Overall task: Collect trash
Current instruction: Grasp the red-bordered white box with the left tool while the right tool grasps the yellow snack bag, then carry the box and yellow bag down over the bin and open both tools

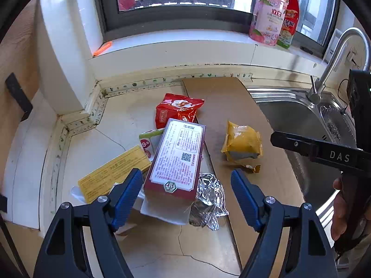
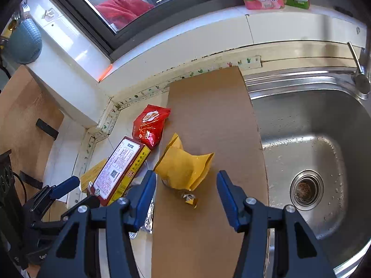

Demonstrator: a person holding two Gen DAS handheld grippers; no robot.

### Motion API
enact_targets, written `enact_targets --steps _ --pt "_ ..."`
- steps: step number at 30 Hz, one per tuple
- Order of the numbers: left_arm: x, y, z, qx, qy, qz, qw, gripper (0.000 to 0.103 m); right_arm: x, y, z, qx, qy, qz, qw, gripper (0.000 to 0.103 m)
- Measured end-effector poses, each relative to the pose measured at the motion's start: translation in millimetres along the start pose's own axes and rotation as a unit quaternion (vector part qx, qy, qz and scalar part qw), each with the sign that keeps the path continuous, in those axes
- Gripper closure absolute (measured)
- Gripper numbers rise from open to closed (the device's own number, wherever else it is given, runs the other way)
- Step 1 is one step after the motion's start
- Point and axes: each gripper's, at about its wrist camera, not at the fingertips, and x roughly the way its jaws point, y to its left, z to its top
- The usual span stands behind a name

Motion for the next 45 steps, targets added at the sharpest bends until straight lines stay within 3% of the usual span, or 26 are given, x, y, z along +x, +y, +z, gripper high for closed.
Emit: enact_targets --steps 8,19,21,22,26,28,34,45 --pt "46 -19 13 0.046 0.022 0.041 0.9978 0.026 39 -9 16 0.018 0.021 0.021 0.999 0.048" --pt "69 0 15 0.026 0.046 0.049 0.9974 0.026 65 2 12 0.007 0.036 0.037 0.999 0.048" --pt "70 2 14 0.019 0.046 0.046 0.9977 0.029 64 3 10 0.007 0.033 0.043 0.999 0.052" --pt "70 3 13 0.016 0.044 0.042 0.998 0.042 63 3 9 0.007 0.032 0.046 0.998 0.056" --pt "63 3 10 0.014 0.035 0.034 0.9987 0.042 57 7 4 0.004 0.031 0.053 0.998 0.06" --pt "57 1 8 0.018 0.027 0.044 0.9985 0.043 52 11 0 -0.003 0.027 0.056 0.998 0.066" --pt "24 2 4 0.011 0.006 0.044 0.999 0.043 21 27 -13 -0.014 0.013 0.068 0.998 0.071" --pt "-93 3 -42 0.018 -0.036 0.045 0.9982 0.043 -78 65 -65 -0.046 -0.017 0.094 0.994 0.073"
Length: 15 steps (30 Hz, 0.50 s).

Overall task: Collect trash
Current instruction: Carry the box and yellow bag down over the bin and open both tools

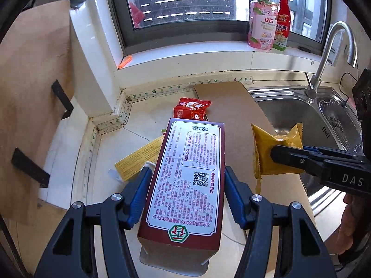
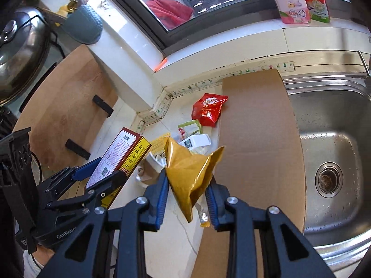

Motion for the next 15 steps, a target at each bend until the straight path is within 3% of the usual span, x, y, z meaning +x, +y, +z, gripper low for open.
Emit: enact_targets --steps 15 --pt "-169 -31 -114 0.002 -0.069 -0.026 0.9973 0.043 -93 65 -110 -0.036 -0.001 0.069 0.997 0.073"
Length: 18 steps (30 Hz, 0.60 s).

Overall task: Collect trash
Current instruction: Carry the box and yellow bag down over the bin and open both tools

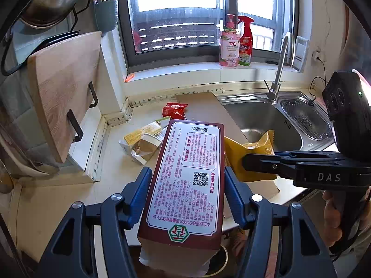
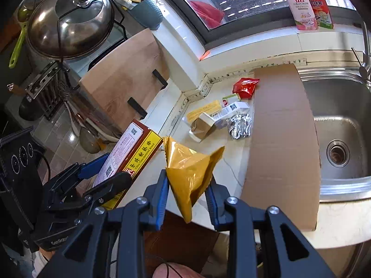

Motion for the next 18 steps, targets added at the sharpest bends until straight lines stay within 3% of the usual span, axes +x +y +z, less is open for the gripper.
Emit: enact_targets --steps 8,18 --pt "-44 -11 -79 -0.049 -0.024 -0.017 0.9984 0.043 -16 8 -79 -0.014 -0.017 -0.003 1.0 0.073" --pt "-12 -6 -177 -0.135 -0.012 -0.018 0.9906 0.043 11 -17 -167 -0.01 -0.015 -0.05 0.999 0.073"
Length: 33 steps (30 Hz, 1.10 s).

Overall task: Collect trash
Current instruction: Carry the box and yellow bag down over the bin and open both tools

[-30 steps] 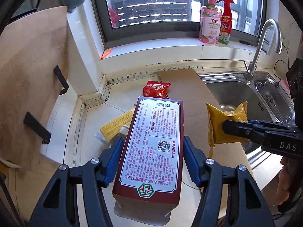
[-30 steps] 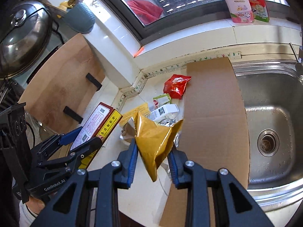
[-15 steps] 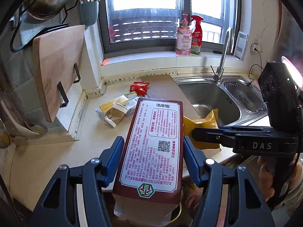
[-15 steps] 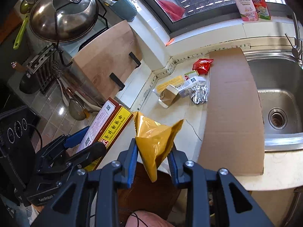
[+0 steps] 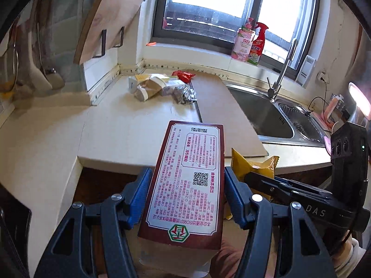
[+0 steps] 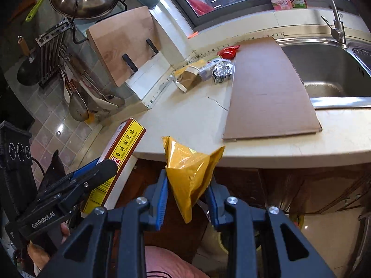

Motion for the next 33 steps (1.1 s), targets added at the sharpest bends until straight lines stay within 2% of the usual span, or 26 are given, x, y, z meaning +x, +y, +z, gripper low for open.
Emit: enact_targets --steps 8,15,26,33 --pt "66 24 -71 -0.044 0.077 0.0 0.9961 0.043 53 -34 -56 0.03 0.071 -0.028 0.997 0.073" --pt "117 32 -119 -0.055 0.125 0.002 0.9907 0.043 94 -63 -93 0.051 0.125 -0.048 0.99 0.073" --pt "204 47 -180 -0.072 0.223 0.009 0.9721 0.043 155 -110 -130 0.082 0.193 -0.077 0.975 0.072" --pt "246 53 -210 -0.072 0.265 0.005 0.9617 0.043 189 -130 -147 0.096 0.229 -0.089 0.964 0.07"
